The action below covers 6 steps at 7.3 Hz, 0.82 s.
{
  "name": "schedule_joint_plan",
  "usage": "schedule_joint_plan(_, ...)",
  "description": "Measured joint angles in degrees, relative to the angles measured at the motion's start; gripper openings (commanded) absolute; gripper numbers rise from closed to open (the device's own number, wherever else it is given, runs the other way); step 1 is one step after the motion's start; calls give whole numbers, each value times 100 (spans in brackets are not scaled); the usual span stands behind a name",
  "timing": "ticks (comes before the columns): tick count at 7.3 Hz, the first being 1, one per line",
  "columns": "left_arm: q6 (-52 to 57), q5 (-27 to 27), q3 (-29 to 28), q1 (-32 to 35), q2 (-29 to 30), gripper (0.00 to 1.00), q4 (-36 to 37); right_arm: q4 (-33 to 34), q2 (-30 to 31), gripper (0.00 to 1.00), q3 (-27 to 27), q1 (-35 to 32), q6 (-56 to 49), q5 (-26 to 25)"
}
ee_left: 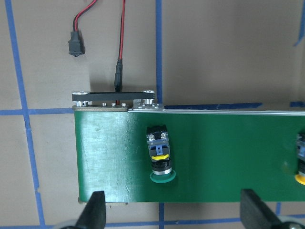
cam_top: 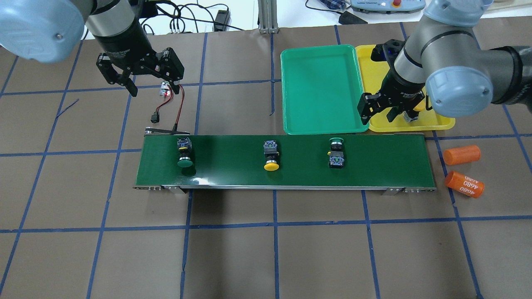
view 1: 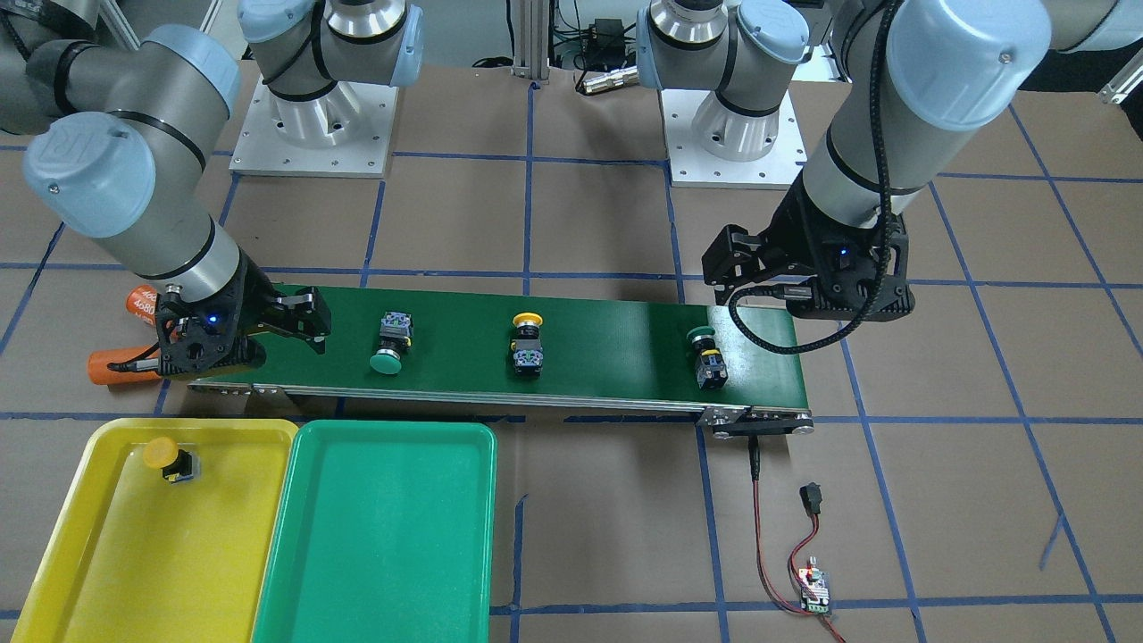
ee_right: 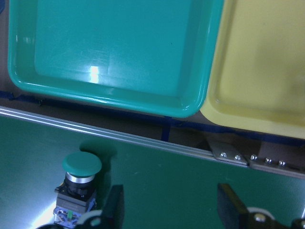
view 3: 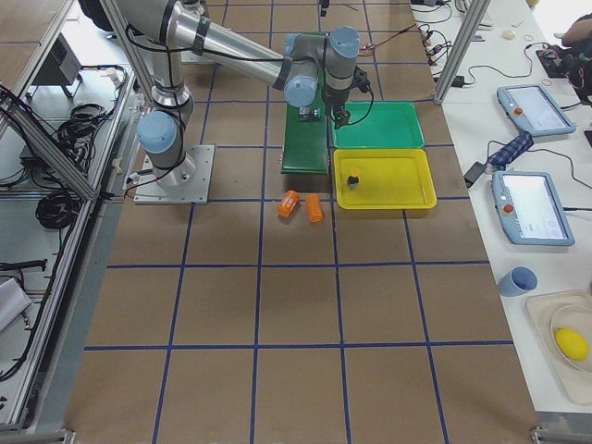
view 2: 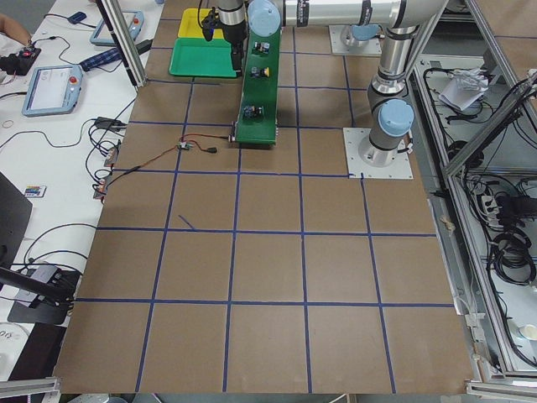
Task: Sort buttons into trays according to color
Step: 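Release the green button on the belt while the right gripper returns to the belt, then lower the right gripper onto the green-capped button on the belt and grasp it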
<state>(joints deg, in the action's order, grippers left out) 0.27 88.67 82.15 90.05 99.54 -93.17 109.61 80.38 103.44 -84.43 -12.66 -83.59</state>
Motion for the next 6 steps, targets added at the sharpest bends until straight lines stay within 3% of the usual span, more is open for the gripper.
schedule_joint_plan(3, -15, 36, -115, 20, -68, 100, -317, -75, 283, 73, 539, -18, 186, 23)
schedule_joint_plan(4, -61, 34, -90, 21, -59, 100, -313, -72, 339, 82, 660, -20, 283, 26)
schedule_joint_plan(5, -130, 33, -72, 21, -82, 100, -317, -56, 362, 99, 723, -23, 469, 31)
schedule_joint_plan(6, -177, 28, -66, 21, -109, 100, -306, -26, 352, 100, 750, -32, 594, 38)
